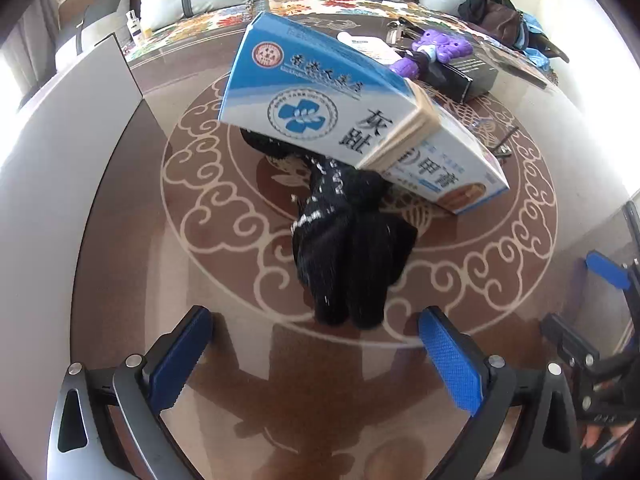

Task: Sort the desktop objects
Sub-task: 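Grasp the black velvet item under the blue box with the left tool, then lift the black velvet item with the left tool while the right tool grasps the blue-white box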

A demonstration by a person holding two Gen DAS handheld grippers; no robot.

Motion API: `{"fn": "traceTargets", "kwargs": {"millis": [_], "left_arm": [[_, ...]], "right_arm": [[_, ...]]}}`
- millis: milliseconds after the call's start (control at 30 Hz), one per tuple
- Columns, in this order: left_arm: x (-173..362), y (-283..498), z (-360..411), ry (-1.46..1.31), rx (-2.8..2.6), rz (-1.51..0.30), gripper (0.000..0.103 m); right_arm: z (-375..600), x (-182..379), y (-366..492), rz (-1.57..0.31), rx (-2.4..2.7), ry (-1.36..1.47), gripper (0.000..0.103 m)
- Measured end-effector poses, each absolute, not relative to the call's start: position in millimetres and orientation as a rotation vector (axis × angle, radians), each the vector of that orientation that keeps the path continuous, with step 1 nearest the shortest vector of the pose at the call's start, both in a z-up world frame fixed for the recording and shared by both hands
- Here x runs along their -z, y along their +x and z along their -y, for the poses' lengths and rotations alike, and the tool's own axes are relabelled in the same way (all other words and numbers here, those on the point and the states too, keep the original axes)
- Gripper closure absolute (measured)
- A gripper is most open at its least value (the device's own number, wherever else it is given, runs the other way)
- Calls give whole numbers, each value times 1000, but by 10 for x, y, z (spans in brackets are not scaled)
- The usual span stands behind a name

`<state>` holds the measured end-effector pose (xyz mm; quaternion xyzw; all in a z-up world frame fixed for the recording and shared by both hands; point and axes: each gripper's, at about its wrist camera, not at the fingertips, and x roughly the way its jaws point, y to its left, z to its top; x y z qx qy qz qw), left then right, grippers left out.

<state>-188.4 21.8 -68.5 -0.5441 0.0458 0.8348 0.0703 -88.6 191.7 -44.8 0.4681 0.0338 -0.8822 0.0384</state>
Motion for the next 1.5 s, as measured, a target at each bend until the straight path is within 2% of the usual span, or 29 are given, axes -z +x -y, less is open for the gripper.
{"fn": "traceTargets", "kwargs": {"millis": [100,133,167,233,400,700,1000,1100,1233,1333,1367,1400,1433,1467,1500], "left_arm": [[674,-2119,-291,-1670,-2525,-142,0],[665,-2162,-319,-1662,-2521,-140,9],[635,-2183,-339,-1633,-2520,-127,20],[555,-2196,-362,-1595,-2537,-127,68],[544,-1953,-316,-1567,-2512,-200,68],[583,-918,286,-1488,-2599,-130,67],[609,-763,398,-1387,-2631,-101,68],[611,-732,417,-1377,-2625,-103,68],[614,-704,435,-1370,-2618,-106,68],[613,-681,460,-1376,-2609,-108,68],[613,-666,470,-1377,-2607,-107,68],[614,-653,483,-1379,-2604,-104,68],[613,-640,496,-1380,-2602,-101,68],[613,-629,511,-1382,-2600,-94,68],[612,-619,528,-1381,-2600,-84,68]], "right_arm": [[-1918,448,-885,-104,2706,1436,0],[-1916,449,-885,-104,2706,1436,0],[-1917,448,-884,-104,2705,1436,0],[-1917,448,-883,-104,2705,1436,0],[-1916,448,-884,-104,2706,1436,0],[-1915,449,-888,-104,2706,1436,0],[-1884,430,-873,-119,2683,1431,0],[-1608,302,-844,-214,2526,1351,1],[-858,-89,-786,-490,2343,1068,2],[-281,-126,-865,-678,2152,1028,2],[-141,-102,-891,-716,2083,1036,10],[-14,-54,-916,-735,2009,1065,26],[76,-10,-961,-712,1937,1119,36],[129,30,-1008,-660,1881,1177,54],[145,43,-1033,-615,1859,1208,60]]}}
